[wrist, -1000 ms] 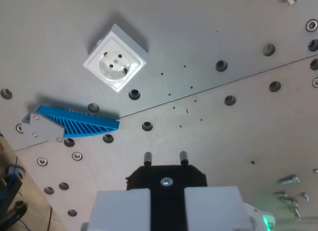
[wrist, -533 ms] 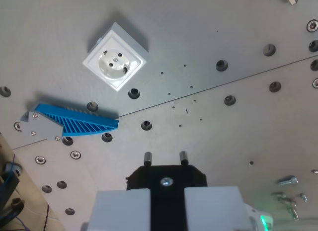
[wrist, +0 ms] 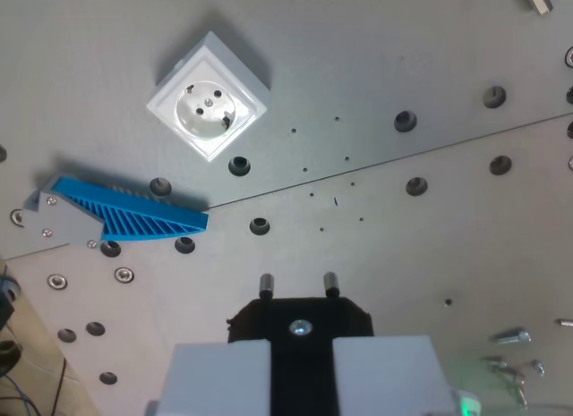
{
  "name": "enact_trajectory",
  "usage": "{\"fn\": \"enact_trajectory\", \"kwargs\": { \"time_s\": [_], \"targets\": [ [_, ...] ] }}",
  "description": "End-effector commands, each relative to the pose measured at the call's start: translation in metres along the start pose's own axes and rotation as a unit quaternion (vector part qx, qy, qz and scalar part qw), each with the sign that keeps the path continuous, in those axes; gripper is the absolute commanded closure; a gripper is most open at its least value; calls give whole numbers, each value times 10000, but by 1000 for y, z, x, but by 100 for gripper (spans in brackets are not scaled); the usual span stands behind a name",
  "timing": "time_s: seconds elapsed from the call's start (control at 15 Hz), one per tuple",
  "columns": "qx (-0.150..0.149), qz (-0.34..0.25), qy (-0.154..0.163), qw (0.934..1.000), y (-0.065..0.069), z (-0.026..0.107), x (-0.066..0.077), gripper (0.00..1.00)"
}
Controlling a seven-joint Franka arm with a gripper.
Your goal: Move above the white socket
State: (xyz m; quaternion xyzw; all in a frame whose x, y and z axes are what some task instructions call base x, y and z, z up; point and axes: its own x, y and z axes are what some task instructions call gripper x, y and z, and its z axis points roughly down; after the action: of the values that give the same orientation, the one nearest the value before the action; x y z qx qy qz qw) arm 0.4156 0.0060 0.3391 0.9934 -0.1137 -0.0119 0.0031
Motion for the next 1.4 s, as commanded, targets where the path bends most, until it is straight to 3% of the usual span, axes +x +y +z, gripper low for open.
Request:
{"fn": "enact_trajectory", "kwargs": {
  "time_s": [0.07,0.6,1.4],
  "targets": [
    [81,-685,492,9964,-1,17,-5,100],
    [12,-1478,435,9881,-13,55,-8,100],
    [-78,-2638,495,9633,-30,116,-14,100]
  ]
}}
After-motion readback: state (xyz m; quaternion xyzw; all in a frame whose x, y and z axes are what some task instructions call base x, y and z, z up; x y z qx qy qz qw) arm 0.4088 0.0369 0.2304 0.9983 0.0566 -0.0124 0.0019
